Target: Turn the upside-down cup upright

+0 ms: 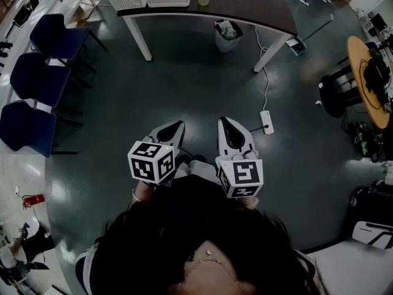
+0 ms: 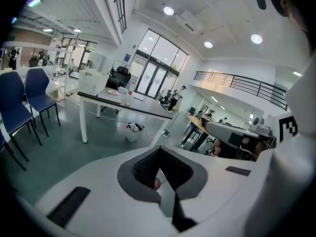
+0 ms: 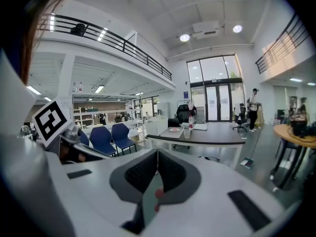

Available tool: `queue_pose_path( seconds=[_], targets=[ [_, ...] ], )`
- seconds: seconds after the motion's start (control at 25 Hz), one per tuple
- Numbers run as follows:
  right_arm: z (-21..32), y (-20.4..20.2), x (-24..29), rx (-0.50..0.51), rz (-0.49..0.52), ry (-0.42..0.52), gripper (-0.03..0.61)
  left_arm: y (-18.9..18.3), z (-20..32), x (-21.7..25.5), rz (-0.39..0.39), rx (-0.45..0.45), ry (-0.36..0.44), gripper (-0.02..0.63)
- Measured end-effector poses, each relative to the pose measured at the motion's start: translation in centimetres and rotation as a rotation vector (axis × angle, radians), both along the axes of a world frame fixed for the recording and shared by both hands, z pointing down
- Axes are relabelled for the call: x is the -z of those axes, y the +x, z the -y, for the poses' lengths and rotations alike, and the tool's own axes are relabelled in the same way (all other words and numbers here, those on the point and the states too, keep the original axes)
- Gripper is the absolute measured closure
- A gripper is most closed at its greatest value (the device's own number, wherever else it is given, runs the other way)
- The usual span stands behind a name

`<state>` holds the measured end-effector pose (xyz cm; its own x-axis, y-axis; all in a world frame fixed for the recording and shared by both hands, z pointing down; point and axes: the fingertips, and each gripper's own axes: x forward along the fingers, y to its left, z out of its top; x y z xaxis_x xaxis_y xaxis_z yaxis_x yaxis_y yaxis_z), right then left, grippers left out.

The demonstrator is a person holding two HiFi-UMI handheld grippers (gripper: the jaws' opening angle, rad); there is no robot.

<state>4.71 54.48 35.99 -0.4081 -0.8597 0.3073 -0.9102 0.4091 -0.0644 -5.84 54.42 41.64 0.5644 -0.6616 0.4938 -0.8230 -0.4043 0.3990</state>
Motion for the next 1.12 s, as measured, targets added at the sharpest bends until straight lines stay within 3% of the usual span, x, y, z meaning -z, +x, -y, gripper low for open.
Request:
queue_pose_path(
  seconds=[0.44,0.64,1.12],
  targets=[
    [4.1,2.9,0.0,0.067,-0.006,0.039,0.56,2.1,4.1,0.5,0.015,0.077,0.035,0.612],
    [6.7,2.7,-0.4,0.088,0.046,0.002,0.561,2.1,6.6,0.5,0.024,0.083,0.033,0.612],
    [19.6,1.5,-0.8,0.039,0.024,0.013,0.561,1.4,20.3,0.2,0.034,0.018,0.064,0.612]
  ],
)
